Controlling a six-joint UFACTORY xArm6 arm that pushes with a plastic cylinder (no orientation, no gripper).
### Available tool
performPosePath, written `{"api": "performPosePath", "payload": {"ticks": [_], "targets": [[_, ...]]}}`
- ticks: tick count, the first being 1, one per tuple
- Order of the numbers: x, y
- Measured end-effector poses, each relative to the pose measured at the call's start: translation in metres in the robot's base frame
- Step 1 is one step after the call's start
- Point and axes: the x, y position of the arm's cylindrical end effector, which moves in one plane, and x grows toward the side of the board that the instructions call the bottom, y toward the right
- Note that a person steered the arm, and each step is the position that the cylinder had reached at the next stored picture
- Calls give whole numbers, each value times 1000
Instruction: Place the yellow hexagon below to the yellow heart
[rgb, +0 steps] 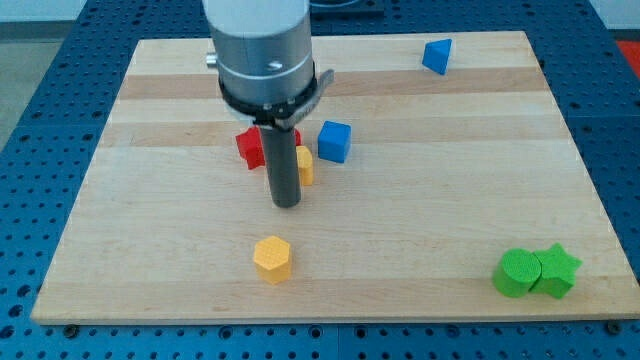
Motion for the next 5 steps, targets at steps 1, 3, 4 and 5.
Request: {"api": "performPosePath", "payload": {"ticks": [1, 3, 4, 5], "targets": [[20, 32], [103, 39], [118, 8], [100, -22]]}}
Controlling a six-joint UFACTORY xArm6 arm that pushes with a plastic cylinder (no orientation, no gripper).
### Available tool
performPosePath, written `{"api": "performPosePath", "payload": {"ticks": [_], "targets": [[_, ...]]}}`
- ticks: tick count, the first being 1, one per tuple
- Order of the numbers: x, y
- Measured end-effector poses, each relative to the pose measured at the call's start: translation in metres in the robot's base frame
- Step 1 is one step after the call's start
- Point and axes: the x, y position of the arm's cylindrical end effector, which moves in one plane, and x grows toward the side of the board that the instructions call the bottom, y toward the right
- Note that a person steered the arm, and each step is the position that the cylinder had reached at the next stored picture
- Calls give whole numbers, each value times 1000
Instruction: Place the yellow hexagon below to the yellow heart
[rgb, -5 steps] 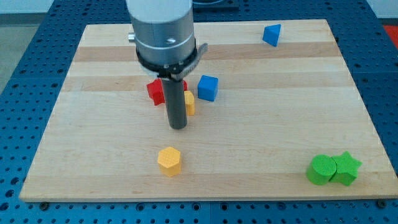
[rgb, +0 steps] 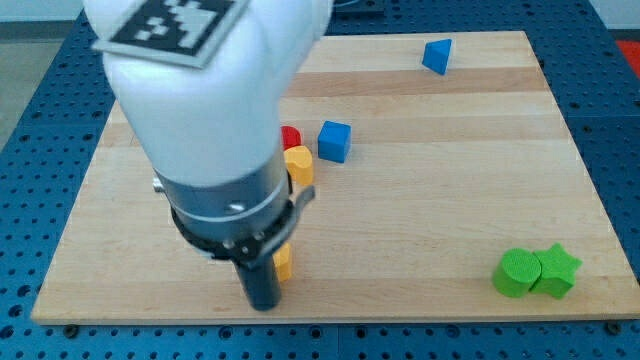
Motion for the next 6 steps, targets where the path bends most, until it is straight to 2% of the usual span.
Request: {"api": "performPosePath", "payload": {"ticks": [1, 2, 3, 4, 6], "targets": [[-52, 0], [-51, -4], [-22, -5], [-19, -4], [-68, -4]]}}
